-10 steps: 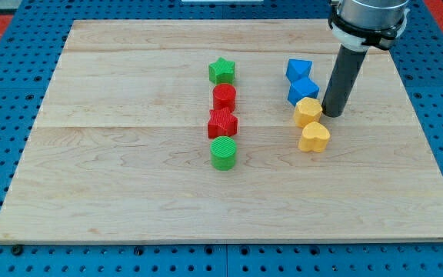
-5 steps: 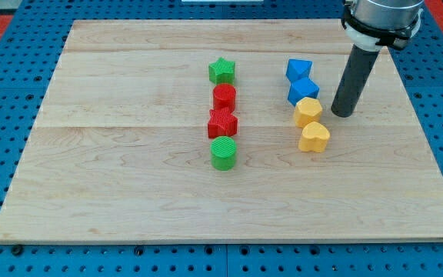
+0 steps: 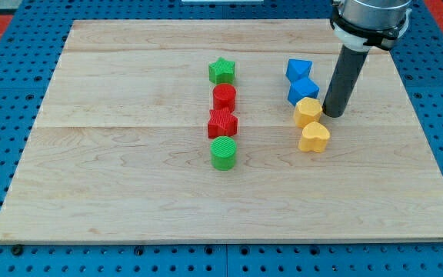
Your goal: Slide the yellow hexagon a bit left
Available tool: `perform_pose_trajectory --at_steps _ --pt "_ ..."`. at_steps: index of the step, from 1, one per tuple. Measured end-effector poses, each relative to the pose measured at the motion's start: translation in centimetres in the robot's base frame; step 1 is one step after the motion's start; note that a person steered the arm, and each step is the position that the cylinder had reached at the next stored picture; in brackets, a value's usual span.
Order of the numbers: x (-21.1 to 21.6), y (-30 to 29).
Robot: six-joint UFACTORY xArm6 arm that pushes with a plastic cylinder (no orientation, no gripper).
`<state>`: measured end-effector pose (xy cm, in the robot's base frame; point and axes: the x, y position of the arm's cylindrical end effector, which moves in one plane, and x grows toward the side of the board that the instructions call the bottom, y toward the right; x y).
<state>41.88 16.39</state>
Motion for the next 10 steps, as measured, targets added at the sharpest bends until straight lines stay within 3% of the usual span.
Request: perform_pose_trajectory --at_steps 10 --pt "0.0 -1.5"
